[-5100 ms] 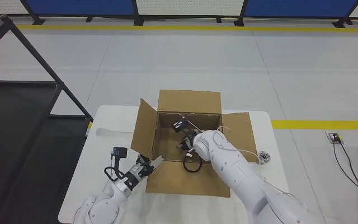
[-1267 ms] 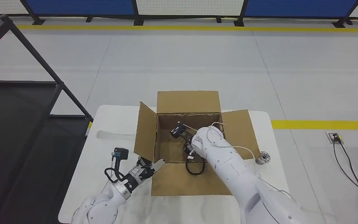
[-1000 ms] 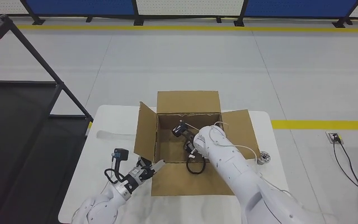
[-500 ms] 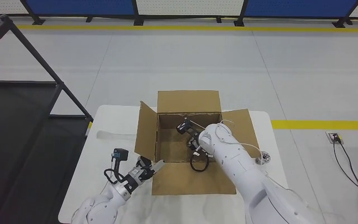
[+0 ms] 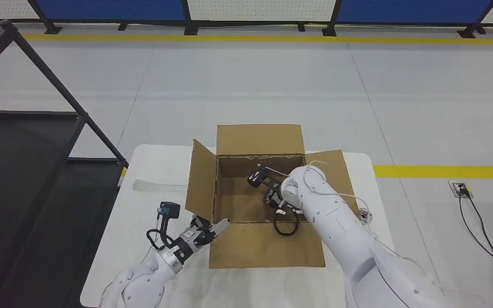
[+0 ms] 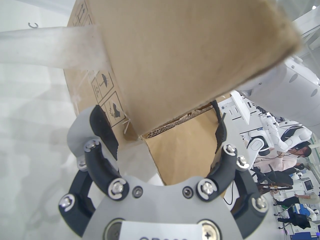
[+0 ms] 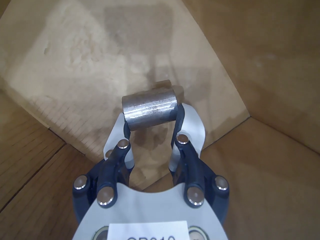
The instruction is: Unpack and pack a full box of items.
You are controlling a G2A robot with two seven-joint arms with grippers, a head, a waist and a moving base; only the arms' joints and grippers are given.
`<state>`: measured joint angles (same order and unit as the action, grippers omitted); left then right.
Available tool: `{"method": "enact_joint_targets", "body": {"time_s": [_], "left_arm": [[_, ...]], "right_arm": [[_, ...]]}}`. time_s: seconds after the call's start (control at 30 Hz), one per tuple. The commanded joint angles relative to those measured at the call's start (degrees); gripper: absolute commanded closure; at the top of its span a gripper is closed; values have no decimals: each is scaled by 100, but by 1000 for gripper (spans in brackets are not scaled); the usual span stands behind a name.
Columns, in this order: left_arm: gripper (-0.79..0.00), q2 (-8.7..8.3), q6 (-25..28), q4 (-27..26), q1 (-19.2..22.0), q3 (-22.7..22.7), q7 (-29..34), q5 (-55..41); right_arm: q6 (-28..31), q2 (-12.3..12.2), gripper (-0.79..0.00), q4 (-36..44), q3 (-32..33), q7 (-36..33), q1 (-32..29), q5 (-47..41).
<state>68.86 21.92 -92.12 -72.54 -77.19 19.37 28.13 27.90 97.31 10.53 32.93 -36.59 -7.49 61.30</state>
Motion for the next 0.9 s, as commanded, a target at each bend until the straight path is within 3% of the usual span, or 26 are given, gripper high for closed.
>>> {"method": "enact_joint_targets", "body": {"time_s": [0.0, 0.03, 0.07, 0.13, 0.67, 0.87], "left_arm": [[-785, -1, 1, 11, 13, 7, 1, -8], [-785, -2, 3, 14, 19, 12, 9, -4], [-785, -2, 1, 18, 27, 15, 14, -4], [-785, -3, 5, 23, 34, 18, -2, -6], [-785, -27, 2, 4, -61, -59, -86, -49], [-785, -33, -10, -13, -79, -59, -68, -58]], "right_arm": [[-45, -11, -191, 104, 2, -70, -28, 19], [-71, -17, -382, 156, 10, -105, -39, 16], [-95, -23, -668, 209, 17, -128, -45, 18], [-150, -39, -785, 308, 31, -152, -54, 30], [-407, 47, -785, 568, 93, -322, -190, -6], [-973, 172, -785, 556, 159, -104, -275, -164]]}}
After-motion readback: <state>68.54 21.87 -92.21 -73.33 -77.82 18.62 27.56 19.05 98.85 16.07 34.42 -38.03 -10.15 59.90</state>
